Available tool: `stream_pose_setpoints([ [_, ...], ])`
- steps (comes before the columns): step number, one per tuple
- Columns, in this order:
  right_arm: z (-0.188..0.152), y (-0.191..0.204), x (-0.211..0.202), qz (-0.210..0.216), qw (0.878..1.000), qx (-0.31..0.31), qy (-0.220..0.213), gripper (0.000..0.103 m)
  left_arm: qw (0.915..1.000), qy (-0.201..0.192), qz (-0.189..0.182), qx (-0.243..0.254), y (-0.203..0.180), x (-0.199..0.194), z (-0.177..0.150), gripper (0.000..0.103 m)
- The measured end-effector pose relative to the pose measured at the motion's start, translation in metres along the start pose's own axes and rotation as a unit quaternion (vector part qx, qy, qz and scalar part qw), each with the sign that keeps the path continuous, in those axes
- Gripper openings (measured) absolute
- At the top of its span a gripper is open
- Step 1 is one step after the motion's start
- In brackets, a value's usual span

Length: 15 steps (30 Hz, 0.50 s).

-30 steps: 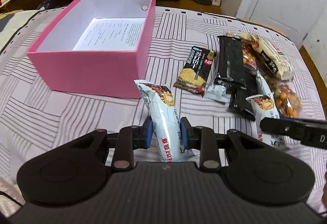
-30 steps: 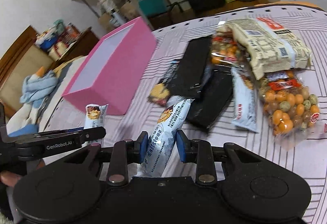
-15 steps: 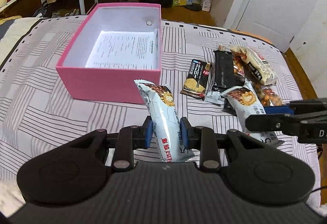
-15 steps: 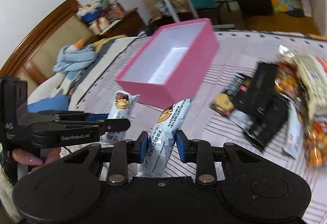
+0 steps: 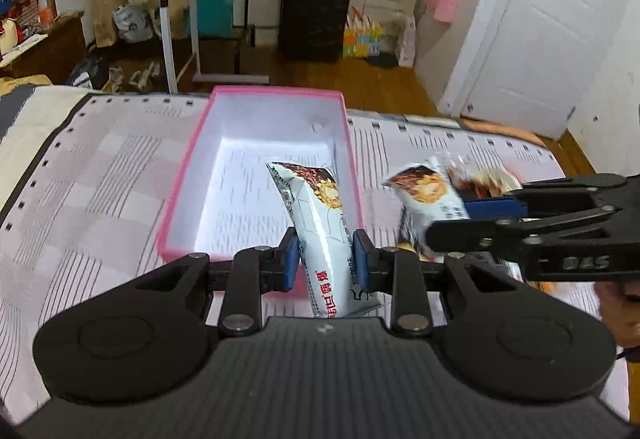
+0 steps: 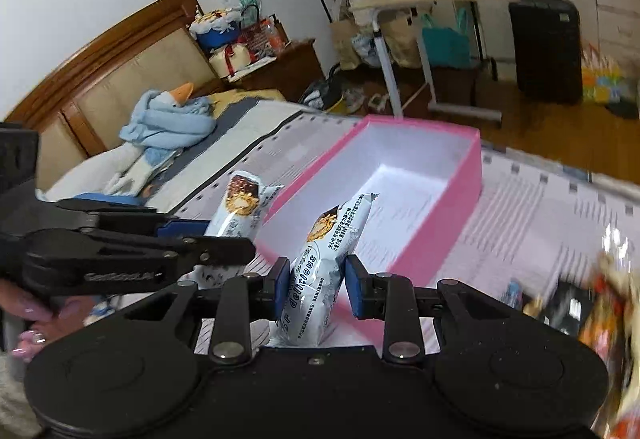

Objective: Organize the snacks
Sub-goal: 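Carry both white bars into the pink box and open both tools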

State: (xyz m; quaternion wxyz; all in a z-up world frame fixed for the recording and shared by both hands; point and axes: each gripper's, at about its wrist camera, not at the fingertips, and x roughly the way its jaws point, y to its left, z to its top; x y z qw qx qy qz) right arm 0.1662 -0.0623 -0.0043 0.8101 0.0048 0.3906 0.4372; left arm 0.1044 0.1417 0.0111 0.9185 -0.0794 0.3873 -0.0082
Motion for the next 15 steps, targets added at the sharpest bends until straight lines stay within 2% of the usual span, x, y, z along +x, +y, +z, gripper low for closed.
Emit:
stream_pose_setpoints([
  [7, 0.039, -0.019, 0.078, -0.047, 0.996, -0.081, -0.001, 0.035, 0.9994, -0.015, -0.003, -0.03, 0.031, 0.078, 0.033, 0.027],
  [10, 0.052, -0.028, 0.106, -0.062, 0.993, -0.097, 0.014, 0.034, 0.9983, -0.01, -0.014, -0.056, 0.05, 0.117, 0.042, 0.027],
  [12, 0.058, -0.031, 0.122, -0.082, 0.988, -0.133, 0.022, 0.034, 0.9965, 0.001, -0.024, -0.08, 0.065, 0.147, 0.047, 0.027],
  [15, 0.066, -0.038, 0.148, -0.088, 0.982, -0.159, 0.047, 0.034, 0.9947, 0.015, -0.031, -0.096, 0.078, 0.179, 0.049, 0.027],
])
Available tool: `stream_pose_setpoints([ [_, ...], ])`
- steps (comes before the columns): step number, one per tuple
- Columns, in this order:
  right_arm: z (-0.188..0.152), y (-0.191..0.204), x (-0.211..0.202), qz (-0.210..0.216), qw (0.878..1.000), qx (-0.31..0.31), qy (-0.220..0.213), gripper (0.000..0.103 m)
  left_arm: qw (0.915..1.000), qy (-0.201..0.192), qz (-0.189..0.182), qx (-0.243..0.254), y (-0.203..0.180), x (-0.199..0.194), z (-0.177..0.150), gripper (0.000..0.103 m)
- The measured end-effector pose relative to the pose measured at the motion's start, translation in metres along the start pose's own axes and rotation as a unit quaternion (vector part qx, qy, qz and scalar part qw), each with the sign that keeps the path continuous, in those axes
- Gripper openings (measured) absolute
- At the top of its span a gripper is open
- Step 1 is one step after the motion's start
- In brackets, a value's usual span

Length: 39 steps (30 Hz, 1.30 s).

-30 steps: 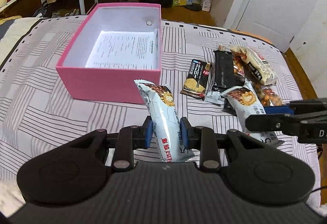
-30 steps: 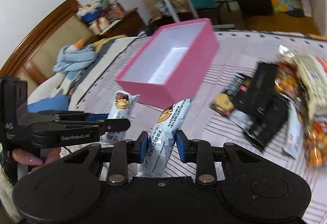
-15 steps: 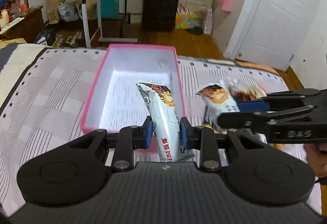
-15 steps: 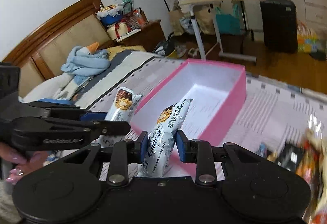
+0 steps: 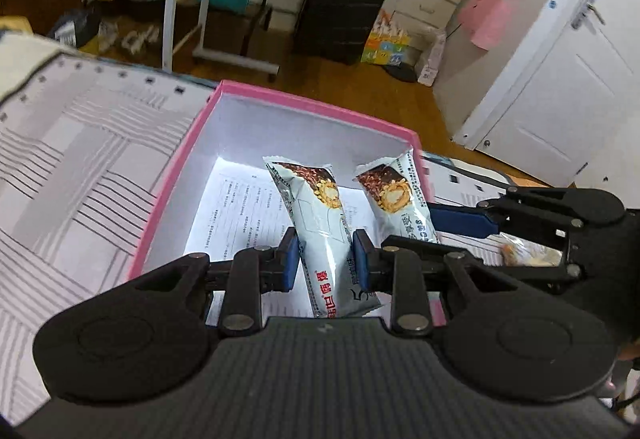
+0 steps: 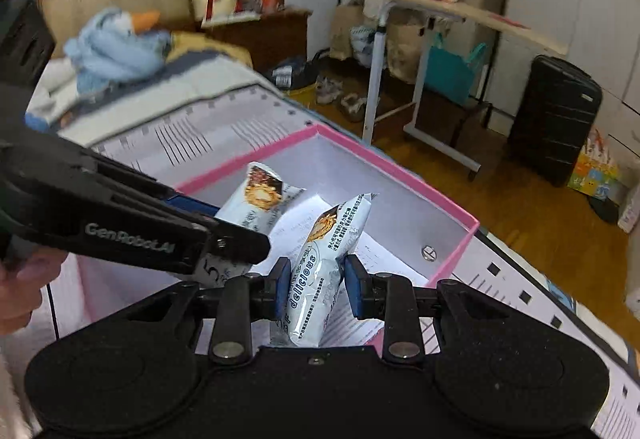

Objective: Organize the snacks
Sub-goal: 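Carry both white bars into the pink box and open both tools, then move both open tools back to the snack pile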

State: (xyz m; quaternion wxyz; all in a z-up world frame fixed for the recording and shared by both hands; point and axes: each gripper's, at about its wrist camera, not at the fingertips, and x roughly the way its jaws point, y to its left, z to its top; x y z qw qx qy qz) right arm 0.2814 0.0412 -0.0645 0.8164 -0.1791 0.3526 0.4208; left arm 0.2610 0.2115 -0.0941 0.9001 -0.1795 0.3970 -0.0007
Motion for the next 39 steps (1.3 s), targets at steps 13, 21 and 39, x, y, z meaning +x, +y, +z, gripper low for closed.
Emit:
stream_pose_setpoints([
  [13, -0.009, 0.002, 0.029, -0.052, 0.997, -0.044, 0.032, 0.044, 0.9988, 0.04, 0.023, -0.014, 0.01, 0.059, 0.002, 0.052],
  [21, -0.015, 0.0, -0.059, -0.036, 0.998, 0.038, -0.029, 0.045, 0.9978, 0.018, 0.024, 0.059, -0.023, -0.009, -0.001, 0.055],
  [39, -0.088, 0.005, -0.227, -0.072, 0.983, 0.166, -0.032, 0.052, 0.9807, -0.026, -0.053, 0.186, -0.129, -0.138, -0.049, 0.057],
])
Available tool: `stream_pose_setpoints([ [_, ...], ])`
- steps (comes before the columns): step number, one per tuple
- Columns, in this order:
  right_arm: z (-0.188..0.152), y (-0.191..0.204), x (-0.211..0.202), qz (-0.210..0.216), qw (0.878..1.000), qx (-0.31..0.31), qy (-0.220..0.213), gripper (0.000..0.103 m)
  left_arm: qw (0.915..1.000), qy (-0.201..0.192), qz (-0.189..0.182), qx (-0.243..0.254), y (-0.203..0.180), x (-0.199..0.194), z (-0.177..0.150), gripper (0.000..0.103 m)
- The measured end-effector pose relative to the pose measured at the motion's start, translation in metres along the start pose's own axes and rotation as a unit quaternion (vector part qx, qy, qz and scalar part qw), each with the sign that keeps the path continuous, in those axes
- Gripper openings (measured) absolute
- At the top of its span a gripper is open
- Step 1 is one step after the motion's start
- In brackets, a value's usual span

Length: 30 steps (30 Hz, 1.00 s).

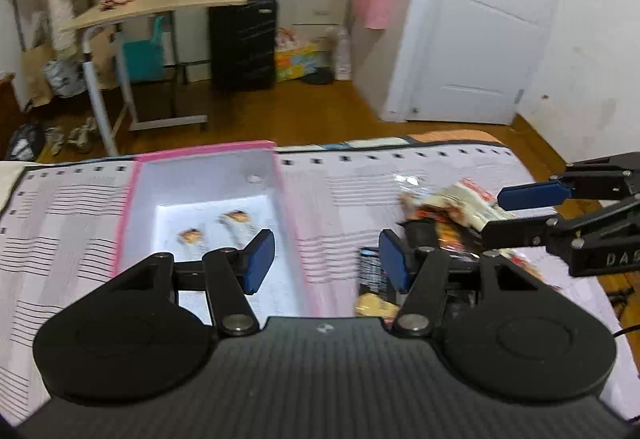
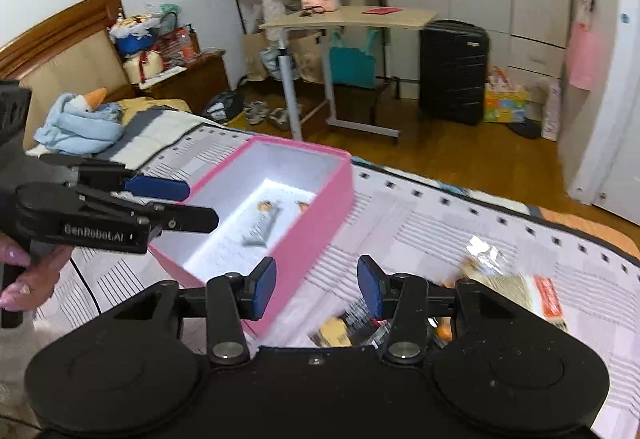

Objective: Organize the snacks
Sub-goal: 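Move both open tools back to the snack pile, then grasp the black NB cracker pack with the left tool while the right tool grasps a white bar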

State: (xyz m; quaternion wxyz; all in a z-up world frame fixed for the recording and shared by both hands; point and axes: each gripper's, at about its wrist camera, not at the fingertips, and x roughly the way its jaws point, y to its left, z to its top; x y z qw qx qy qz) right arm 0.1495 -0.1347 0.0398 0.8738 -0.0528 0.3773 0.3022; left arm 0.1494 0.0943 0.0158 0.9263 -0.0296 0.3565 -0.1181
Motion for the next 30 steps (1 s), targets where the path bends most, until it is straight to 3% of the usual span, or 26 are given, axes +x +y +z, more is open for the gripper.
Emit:
stream_pose_setpoints([
  [4, -0.036, -0.005, 0.004, -0.028, 1.0, 0.002, 0.012, 0.053, 0.9996, 0.013, -0.023, 0.012, -0.026, 0.022, -0.013, 0.057],
  [12, -0.092, -0.03, 0.04, -0.038, 0.998, 0.034, 0.032, 0.059, 0.9973, 0.042, -0.057, 0.021, -0.063, 0.075, -0.041, 0.057],
  [20, -0.112, -0.041, 0.096, -0.096, 0.995, -0.017, 0.005, 0.065, 0.9979, 0.056, -0.028, 0.017, -0.061, 0.128, -0.06, 0.055],
  [26, -0.124, -0.036, 0.13, -0.132, 0.99, -0.05, -0.023, 0.081, 0.9976, 0.066, 0.015, 0.017, -0.058, 0.177, -0.062, 0.053],
  [30, -0.128, -0.03, 0.15, -0.153, 0.985, -0.071, -0.032, 0.087, 0.9966, 0.081, 0.013, 0.007, -0.055, 0.199, -0.063, 0.053],
])
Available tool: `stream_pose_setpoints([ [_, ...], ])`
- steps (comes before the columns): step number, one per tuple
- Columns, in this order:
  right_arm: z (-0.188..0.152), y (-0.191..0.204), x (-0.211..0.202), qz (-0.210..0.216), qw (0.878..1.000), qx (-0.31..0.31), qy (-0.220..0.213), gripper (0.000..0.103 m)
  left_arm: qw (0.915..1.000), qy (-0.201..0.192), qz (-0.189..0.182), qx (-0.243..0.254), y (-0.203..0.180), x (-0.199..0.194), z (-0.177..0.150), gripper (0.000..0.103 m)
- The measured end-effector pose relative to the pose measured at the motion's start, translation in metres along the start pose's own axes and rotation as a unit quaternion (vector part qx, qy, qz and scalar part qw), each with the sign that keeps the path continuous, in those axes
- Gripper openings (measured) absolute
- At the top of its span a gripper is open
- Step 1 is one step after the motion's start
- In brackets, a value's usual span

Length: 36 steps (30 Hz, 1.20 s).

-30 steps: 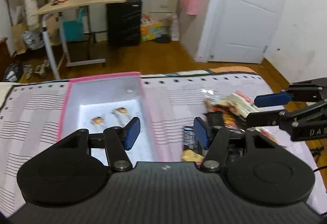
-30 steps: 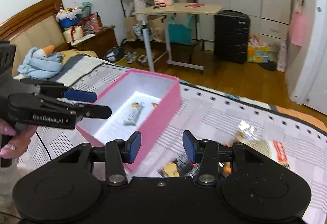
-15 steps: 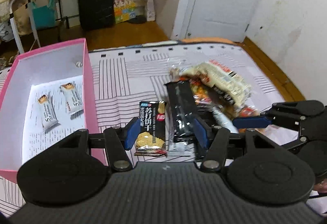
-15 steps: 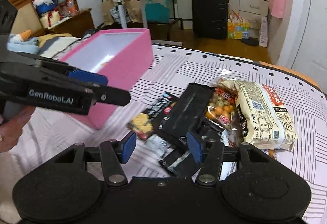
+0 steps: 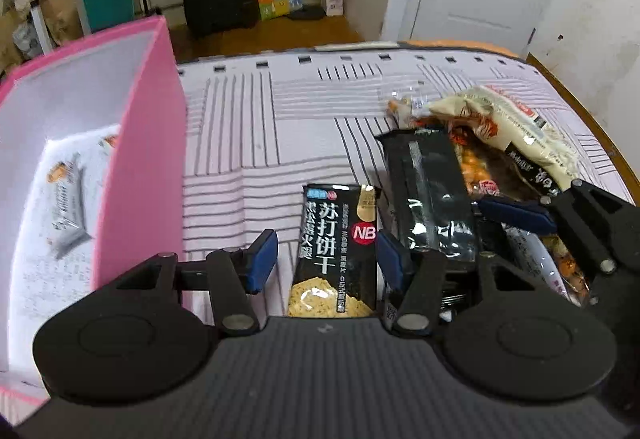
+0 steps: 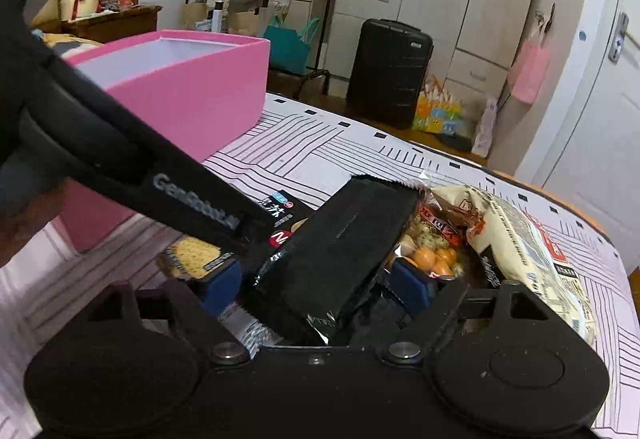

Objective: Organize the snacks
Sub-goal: 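Grasp the black NB cracker pack with the left tool while the right tool grasps a white bar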

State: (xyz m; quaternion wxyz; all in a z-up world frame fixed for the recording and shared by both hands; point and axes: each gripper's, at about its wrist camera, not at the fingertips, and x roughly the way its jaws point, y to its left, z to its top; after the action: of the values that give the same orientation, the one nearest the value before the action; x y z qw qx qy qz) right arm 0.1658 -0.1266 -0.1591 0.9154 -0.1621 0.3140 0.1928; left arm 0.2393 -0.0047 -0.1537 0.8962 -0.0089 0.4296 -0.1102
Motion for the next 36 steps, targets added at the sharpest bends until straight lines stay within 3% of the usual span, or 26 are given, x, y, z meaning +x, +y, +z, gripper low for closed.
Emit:
stream_pose_setpoints([
  [6, -0.006, 0.01, 0.01, -0.009, 1.0, -0.019, -0.015, 0.088, 0.9997, 0.009, 0.01, 0.021, 0.0, 0.022, -0.013, 0.057],
  [10, -0.01, 0.009, 0.005, -0.006, 0.999, -0.03, -0.029, 0.084, 0.9995, 0.027, -0.016, 0.006, 0.005, 0.021, -0.01, 0.057],
  [15, -0.016, 0.006, -0.003, 0.027, 1.0, -0.012, 0.005, 0.083, 0.9966, 0.07, -0.044, -0.008, 0.009, 0.022, -0.015, 0.059],
  [19, -0.02, 0.011, -0.004, 0.05, 0.999, 0.015, 0.012, 0.083, 0.9971, 0.057, 0.0, 0.051, -0.012, 0.024, -0.022, 0.059],
  [21, -0.021, 0.017, -0.001, 0.047, 0.999, 0.003, 0.01, 0.084, 0.9978, 0.044, 0.01, 0.048, -0.014, 0.023, -0.025, 0.059],
  [23, -0.022, 0.02, 0.003, 0.044, 0.999, 0.001, 0.013, 0.085, 0.9984, 0.036, 0.014, 0.04, -0.011, 0.021, -0.026, 0.047],
  [24, -0.023, 0.022, 0.003, 0.043, 0.999, -0.004, 0.012, 0.085, 0.9986, 0.038, 0.011, 0.036, -0.009, 0.021, -0.025, 0.047],
  [28, -0.022, 0.027, -0.002, 0.058, 0.998, -0.016, 0.03, 0.065, 0.9984, 0.053, 0.01, 0.015, -0.002, 0.017, -0.023, 0.046],
  [33, -0.017, 0.029, -0.011, 0.047, 0.996, 0.013, 0.075, 0.061, 0.9976, 0.069, 0.001, -0.006, -0.002, 0.016, -0.022, 0.047],
  [36, -0.013, 0.024, -0.016, 0.044, 0.991, 0.045, 0.114, 0.06, 0.9966, 0.08, 0.018, -0.009, -0.002, 0.014, -0.021, 0.047],
])
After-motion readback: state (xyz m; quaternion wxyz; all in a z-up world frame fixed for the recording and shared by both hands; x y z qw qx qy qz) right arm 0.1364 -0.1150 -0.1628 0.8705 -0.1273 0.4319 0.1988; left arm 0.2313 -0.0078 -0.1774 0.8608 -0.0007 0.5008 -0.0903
